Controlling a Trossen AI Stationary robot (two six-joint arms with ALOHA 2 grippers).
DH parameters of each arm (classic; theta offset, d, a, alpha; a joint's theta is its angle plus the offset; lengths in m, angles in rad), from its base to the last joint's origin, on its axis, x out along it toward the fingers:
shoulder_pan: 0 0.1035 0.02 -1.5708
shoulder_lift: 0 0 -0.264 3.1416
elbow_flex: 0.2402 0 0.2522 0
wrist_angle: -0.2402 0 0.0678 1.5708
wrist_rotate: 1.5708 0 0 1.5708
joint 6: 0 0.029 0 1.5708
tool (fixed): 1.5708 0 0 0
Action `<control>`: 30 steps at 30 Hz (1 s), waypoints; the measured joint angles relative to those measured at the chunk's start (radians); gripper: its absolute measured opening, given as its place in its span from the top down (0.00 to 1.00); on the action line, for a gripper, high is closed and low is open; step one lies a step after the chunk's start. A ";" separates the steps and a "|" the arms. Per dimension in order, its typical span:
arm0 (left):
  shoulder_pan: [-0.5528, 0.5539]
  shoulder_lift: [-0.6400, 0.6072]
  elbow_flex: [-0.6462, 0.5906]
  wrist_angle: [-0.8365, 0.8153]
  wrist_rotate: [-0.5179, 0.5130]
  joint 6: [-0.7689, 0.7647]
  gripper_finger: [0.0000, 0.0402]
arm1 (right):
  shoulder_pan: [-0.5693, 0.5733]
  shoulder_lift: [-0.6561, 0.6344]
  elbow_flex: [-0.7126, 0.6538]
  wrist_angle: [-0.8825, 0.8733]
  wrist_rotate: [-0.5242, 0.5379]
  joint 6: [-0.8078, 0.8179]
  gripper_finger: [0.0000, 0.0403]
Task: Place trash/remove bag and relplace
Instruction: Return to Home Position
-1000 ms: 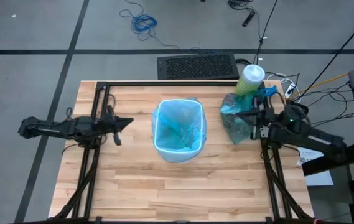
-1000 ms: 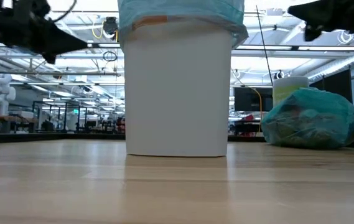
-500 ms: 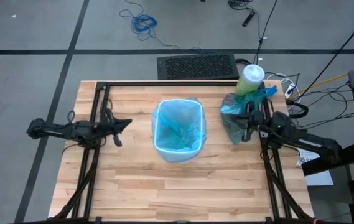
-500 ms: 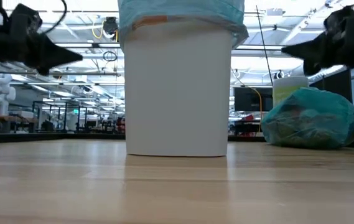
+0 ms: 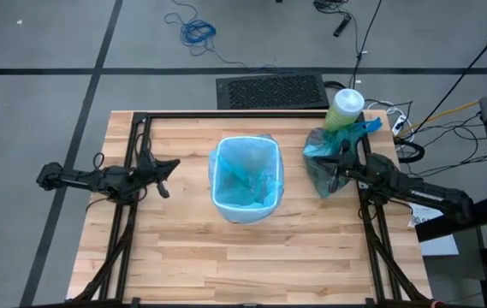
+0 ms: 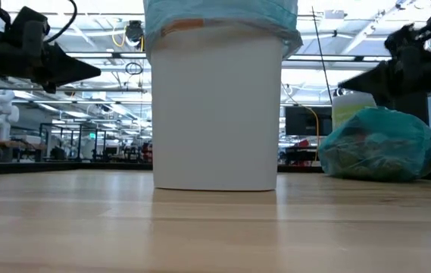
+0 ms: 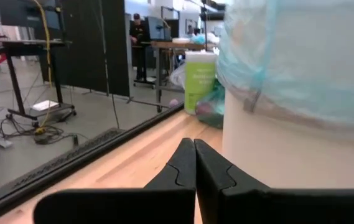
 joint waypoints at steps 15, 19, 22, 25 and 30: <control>0.000 0.015 0.000 0.002 -0.025 -0.036 1.00 | 0.003 0.071 0.001 -0.062 0.030 0.026 1.00; 0.000 0.015 0.000 0.002 -0.025 -0.036 1.00 | 0.003 0.071 0.001 -0.062 0.030 0.033 1.00; 0.000 0.015 0.000 0.003 -0.025 -0.035 1.00 | 0.003 0.071 0.001 -0.062 0.030 0.025 1.00; 0.000 0.015 0.000 0.003 -0.025 -0.036 1.00 | 0.003 0.071 0.001 -0.062 0.031 0.026 1.00; 0.000 0.015 0.000 0.003 -0.025 -0.035 1.00 | 0.003 0.071 0.001 -0.062 0.031 0.035 1.00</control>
